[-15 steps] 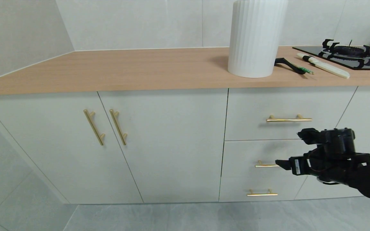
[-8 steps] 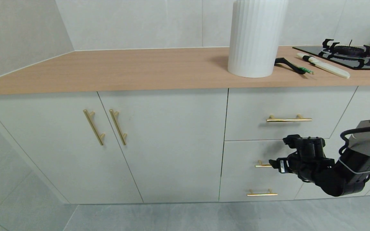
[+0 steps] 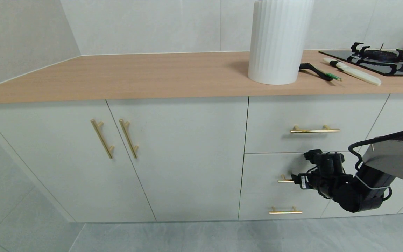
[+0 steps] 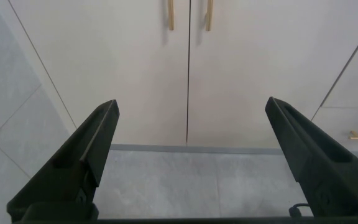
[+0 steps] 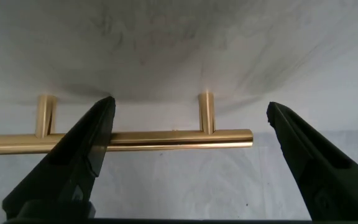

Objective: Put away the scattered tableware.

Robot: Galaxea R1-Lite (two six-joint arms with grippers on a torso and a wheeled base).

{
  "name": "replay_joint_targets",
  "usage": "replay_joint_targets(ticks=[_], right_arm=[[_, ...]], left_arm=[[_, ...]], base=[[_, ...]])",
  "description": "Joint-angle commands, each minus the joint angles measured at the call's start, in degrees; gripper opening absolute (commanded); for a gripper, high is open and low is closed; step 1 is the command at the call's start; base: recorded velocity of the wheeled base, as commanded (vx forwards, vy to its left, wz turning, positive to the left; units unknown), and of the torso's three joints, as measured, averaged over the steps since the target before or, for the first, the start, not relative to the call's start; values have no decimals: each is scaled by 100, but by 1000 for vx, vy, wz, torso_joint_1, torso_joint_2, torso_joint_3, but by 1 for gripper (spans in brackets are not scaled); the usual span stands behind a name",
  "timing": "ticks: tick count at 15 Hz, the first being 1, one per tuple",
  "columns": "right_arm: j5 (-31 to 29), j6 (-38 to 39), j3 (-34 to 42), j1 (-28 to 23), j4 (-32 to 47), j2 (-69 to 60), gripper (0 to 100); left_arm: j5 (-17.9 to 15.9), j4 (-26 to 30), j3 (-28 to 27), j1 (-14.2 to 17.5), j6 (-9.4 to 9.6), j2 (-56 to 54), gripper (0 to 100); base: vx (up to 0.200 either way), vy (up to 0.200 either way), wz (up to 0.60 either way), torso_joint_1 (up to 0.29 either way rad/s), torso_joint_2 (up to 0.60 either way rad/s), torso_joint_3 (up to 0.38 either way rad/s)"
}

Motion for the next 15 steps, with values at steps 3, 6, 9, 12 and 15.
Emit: replay_joint_targets(ticks=[3, 6, 9, 12, 15], right_arm=[[-4, -92, 55, -21, 35, 89, 100], [49, -154, 301, -21, 70, -69, 100], [128, -259, 696, 6, 588, -596, 100], [400, -453, 1021, 252, 2408, -2222, 100], [796, -435, 740, 533, 4359, -3813, 100]], left_arm=[[1, -1, 0, 1, -4, 2, 100], [1, -1, 0, 1, -4, 2, 100], [1, -1, 0, 1, -4, 2, 100], [1, -1, 0, 1, -4, 2, 100], [1, -1, 0, 1, -4, 2, 100]], base=[[0, 0, 0, 0, 0, 0], [0, 0, 0, 0, 0, 0], [0, 0, 0, 0, 0, 0], [0, 0, 0, 0, 0, 0], [0, 0, 0, 0, 0, 0]])
